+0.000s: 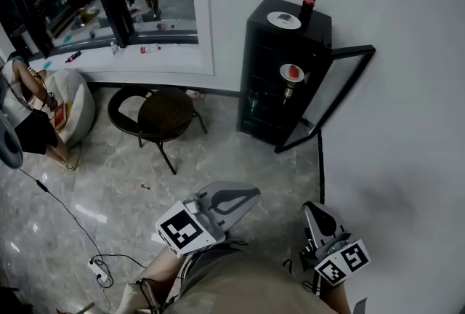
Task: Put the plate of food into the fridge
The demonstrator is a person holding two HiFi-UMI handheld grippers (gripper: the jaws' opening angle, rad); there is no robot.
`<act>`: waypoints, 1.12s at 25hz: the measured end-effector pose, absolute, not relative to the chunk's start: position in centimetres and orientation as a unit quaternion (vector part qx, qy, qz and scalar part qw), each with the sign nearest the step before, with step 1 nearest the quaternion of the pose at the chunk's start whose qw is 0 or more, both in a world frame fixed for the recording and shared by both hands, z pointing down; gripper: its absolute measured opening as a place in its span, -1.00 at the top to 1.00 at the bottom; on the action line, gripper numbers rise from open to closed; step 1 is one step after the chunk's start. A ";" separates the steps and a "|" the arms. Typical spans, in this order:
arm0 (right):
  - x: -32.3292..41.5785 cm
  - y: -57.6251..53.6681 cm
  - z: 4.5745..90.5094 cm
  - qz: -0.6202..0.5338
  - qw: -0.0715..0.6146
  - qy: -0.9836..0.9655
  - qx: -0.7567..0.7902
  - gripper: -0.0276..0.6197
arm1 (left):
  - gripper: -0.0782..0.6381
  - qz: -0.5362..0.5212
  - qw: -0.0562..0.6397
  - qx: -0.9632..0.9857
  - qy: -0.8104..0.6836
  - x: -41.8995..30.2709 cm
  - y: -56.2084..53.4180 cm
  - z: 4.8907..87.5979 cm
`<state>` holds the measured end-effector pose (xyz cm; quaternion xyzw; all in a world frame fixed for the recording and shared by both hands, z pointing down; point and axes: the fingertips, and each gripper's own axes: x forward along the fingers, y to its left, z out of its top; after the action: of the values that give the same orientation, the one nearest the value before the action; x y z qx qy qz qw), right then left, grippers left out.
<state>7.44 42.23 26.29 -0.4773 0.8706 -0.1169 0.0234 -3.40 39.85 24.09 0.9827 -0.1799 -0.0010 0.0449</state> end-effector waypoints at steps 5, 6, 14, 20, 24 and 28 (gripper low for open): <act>3.8 37.9 26.7 -0.127 0.011 0.873 -0.470 0.85 | 0.75 0.000 0.051 0.980 -0.191 -7.3 36.1 24.3; 3.0 37.2 26.9 -0.128 0.007 0.874 -0.468 0.85 | 0.76 -0.001 0.049 0.980 -0.194 -8.1 35.4 24.4; -2.7 32.2 27.2 -0.130 -0.013 0.887 -0.442 0.85 | 0.76 -0.010 0.052 0.971 -0.231 -14.1 31.1 25.1; -5.7 29.7 27.8 -0.115 -0.050 0.898 -0.422 0.85 | 0.76 -0.029 0.068 0.967 -0.243 -16.7 29.6 25.0; -7.5 28.5 27.8 -0.112 -0.052 0.911 -0.394 0.85 | 0.76 -0.028 0.069 0.962 -0.263 -17.9 28.8 25.4; -8.2 28.1 28.1 -0.122 -0.043 0.923 -0.363 0.85 | 0.76 -0.029 0.057 0.958 -0.278 -17.8 28.7 24.9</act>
<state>-8.17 28.06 28.13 -0.3628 0.9228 -0.1224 -0.0429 -17.78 28.68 24.94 0.9584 -0.2781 -0.0286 0.0574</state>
